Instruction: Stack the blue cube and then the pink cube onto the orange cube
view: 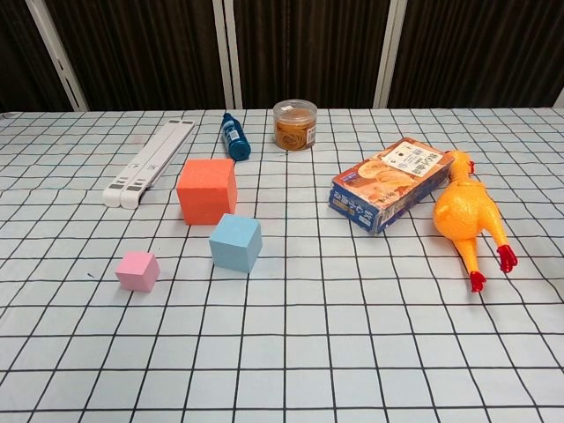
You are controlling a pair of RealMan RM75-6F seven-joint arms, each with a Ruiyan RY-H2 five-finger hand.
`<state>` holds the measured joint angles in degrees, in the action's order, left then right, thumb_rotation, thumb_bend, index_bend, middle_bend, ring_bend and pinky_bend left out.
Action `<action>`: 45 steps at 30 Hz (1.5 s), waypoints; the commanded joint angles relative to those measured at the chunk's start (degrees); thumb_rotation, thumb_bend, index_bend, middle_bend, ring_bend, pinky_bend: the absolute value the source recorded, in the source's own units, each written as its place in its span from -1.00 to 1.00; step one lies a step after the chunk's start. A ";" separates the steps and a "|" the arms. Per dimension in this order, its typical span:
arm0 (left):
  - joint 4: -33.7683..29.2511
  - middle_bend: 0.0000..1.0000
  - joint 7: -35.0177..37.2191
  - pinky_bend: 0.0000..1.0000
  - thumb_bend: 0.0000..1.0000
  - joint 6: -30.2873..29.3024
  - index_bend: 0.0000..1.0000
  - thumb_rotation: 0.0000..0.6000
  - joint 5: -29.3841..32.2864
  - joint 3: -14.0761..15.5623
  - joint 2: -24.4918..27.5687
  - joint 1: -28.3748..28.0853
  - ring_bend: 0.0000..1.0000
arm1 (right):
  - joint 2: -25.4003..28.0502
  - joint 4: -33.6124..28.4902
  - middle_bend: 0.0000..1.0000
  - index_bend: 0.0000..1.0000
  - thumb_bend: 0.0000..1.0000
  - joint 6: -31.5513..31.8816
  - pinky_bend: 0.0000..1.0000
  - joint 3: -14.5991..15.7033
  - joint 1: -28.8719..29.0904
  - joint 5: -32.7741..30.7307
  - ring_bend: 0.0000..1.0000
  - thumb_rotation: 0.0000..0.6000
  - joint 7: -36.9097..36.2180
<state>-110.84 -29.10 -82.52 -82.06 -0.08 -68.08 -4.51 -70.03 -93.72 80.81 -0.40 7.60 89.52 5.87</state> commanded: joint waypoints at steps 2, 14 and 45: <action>-2.45 -0.02 -3.66 -0.31 -0.61 3.52 -0.93 1.00 2.43 -3.43 0.76 -3.99 -0.34 | -0.04 -0.15 -0.85 -0.80 -0.68 -0.07 -0.60 0.10 0.10 0.31 -0.75 1.00 0.07; -9.22 1.00 -12.75 0.49 -0.69 16.41 -0.45 1.00 18.87 -10.22 -3.32 -17.67 0.54 | 0.13 0.01 -0.85 -0.80 -0.68 -0.17 -0.60 0.06 0.09 0.11 -0.75 1.00 -0.53; 7.50 1.00 -29.30 0.54 -0.66 10.07 -0.51 1.00 48.04 -15.98 -29.02 -42.03 0.58 | 0.00 1.22 -0.85 -0.80 -0.68 -1.36 -0.60 0.05 0.62 -0.38 -0.75 1.00 -2.17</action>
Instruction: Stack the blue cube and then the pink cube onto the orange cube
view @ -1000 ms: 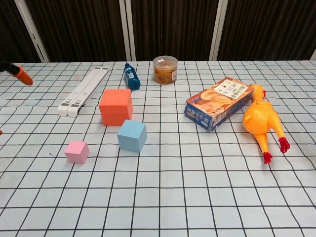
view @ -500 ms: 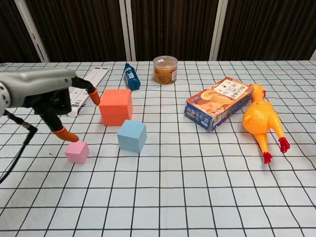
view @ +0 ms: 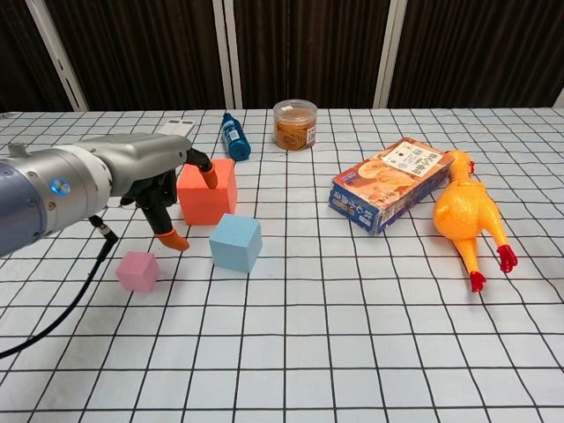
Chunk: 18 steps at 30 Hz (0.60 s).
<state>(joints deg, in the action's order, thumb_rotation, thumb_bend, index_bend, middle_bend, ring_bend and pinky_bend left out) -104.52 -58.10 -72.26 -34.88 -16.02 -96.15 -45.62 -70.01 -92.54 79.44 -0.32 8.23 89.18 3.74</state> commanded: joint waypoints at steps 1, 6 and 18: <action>1.71 1.00 -0.30 0.54 -0.65 -0.16 -0.51 1.00 1.13 -0.02 -1.30 -1.28 0.58 | -0.02 0.08 -0.85 -0.80 -0.68 0.00 -0.60 -0.03 0.00 -0.07 -0.75 1.00 -0.07; 3.53 1.00 -0.41 0.54 -0.64 0.06 -0.50 1.00 2.01 0.30 -2.77 -2.90 0.58 | 0.07 0.10 -0.85 -0.80 -0.68 0.11 -0.60 -0.11 -0.04 -0.19 -0.75 1.00 -0.18; 5.06 1.00 -1.06 0.54 -0.62 -0.73 -0.42 1.00 2.69 0.91 -4.95 -5.84 0.58 | 0.25 0.10 -0.85 -0.80 -0.68 0.21 -0.60 -0.10 -0.05 -0.15 -0.75 1.00 -0.56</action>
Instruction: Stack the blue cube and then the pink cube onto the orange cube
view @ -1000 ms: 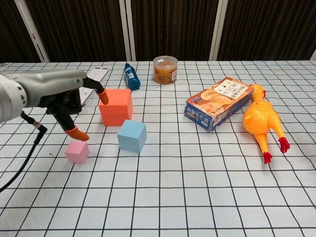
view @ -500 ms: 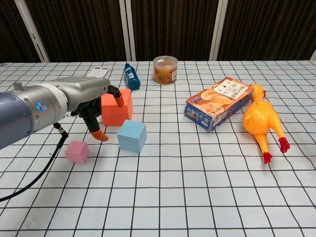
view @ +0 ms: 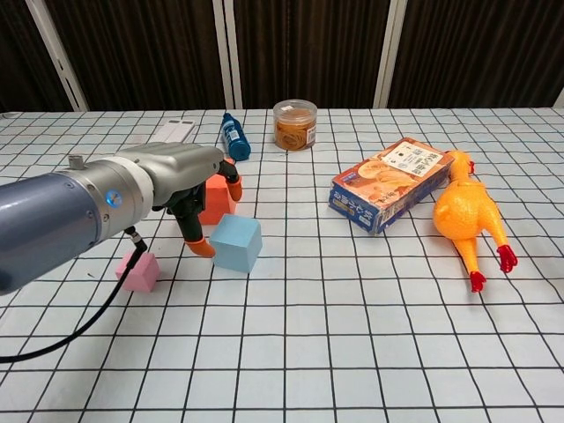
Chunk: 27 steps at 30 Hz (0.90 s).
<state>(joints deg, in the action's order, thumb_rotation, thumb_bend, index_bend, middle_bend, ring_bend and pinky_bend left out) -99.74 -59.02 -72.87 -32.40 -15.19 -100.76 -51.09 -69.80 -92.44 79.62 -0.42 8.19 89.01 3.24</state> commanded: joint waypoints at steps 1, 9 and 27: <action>0.51 1.00 -0.19 0.54 -0.61 -0.16 -0.41 1.00 0.39 0.04 -0.55 -0.59 0.58 | 0.06 0.00 -0.85 -0.80 -0.68 0.05 -0.60 0.01 -0.02 0.03 -0.75 1.00 -0.13; 2.36 1.00 -0.11 0.54 -0.54 0.08 -0.33 1.00 1.36 0.06 -2.24 -2.02 0.58 | 0.22 0.10 -0.85 -0.80 -0.68 0.01 -0.60 -0.01 -0.06 -0.15 -0.75 1.00 -0.50; 4.90 1.00 -0.64 0.54 -0.51 -0.93 -0.34 1.00 2.08 0.87 -3.74 -3.50 0.58 | 0.26 0.12 -0.85 -0.80 -0.68 0.00 -0.60 0.06 -0.04 -0.01 -0.75 1.00 -0.92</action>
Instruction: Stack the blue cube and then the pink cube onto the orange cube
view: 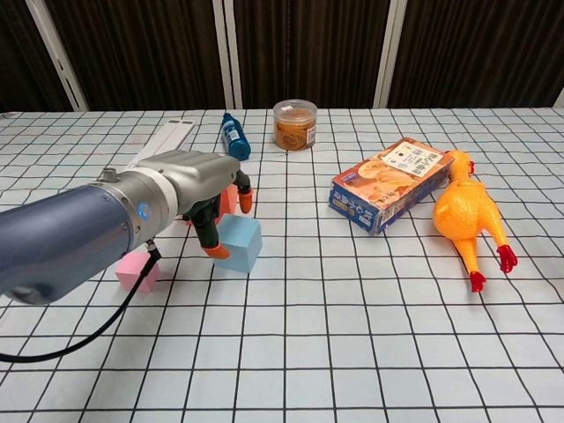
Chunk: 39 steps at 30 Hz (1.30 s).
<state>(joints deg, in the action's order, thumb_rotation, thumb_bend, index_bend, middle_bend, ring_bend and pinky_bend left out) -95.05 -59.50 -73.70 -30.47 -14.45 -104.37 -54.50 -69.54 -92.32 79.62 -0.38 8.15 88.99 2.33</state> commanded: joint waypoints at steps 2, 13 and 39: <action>0.57 1.00 -0.28 0.54 -0.50 -0.16 -0.32 1.00 0.18 0.32 -0.33 -0.20 0.58 | -0.02 0.03 -0.85 -0.80 -0.68 -0.06 -0.60 0.02 0.01 -0.01 -0.75 1.00 0.01; 1.22 1.00 -0.16 0.54 -0.44 -0.58 -0.27 1.00 -0.35 0.70 -0.81 -0.39 0.57 | -0.19 0.04 -0.85 -0.80 -0.68 -0.32 -0.60 0.16 0.12 0.08 -0.74 1.00 0.21; -1.38 1.00 -0.52 0.54 -0.36 -2.31 -0.16 1.00 -0.08 0.29 0.32 -0.18 0.58 | -0.42 -0.04 -0.85 -0.80 -0.68 -0.82 -0.60 0.38 0.34 0.15 -0.74 1.00 0.81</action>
<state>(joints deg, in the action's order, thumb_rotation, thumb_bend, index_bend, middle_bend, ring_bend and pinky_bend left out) -96.02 -60.06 -75.72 -30.45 -13.98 -104.29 -54.74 -69.96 -92.36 78.81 0.00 8.49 89.14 3.14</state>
